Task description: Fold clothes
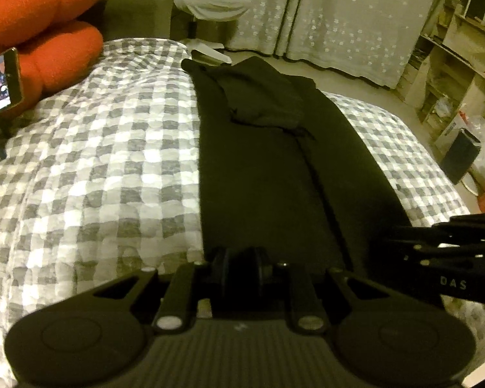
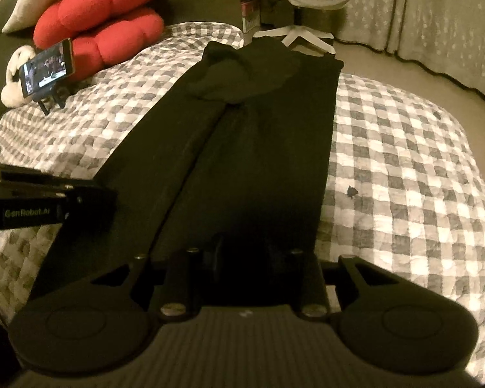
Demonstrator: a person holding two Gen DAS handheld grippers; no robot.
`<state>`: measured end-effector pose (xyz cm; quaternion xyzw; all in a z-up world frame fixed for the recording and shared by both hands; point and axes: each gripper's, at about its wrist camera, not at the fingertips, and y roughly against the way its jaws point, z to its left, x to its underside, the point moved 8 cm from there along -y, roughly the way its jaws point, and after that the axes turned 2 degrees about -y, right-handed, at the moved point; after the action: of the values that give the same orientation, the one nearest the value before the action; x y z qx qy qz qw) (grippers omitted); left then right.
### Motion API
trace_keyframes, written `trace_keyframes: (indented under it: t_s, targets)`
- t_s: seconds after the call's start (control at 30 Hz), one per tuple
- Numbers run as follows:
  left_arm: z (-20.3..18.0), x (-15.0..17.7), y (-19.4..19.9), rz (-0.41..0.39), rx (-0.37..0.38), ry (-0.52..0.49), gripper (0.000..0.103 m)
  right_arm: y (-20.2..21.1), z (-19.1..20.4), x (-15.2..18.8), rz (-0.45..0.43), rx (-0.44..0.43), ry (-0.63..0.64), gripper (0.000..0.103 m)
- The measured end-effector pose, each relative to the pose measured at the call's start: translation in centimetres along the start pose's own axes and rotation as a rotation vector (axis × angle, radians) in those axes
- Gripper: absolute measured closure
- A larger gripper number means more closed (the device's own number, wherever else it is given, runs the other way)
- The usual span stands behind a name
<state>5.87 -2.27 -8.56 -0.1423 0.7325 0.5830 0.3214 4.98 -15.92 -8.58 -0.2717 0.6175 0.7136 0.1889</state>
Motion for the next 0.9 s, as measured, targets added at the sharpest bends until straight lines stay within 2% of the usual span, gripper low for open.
trace_keyframes:
  t_s: [0.4,0.77,0.9]
  targets:
    - [0.3,-0.1,0.3,-0.029,-0.06,-0.03,0.086,-0.2,0.5,-0.1,-0.001,0.03,0.0,0.069]
    - [0.7,-0.2,0.3,-0.034,-0.096,-0.034,0.086,-0.3,-0.1,-0.5,-0.02,0.068,-0.031,0.084]
    - [0.8,-0.2,0.3,-0.032,-0.104,-0.031,0.086,-0.3,-0.5,-0.6,-0.026,0.075,-0.037,0.085]
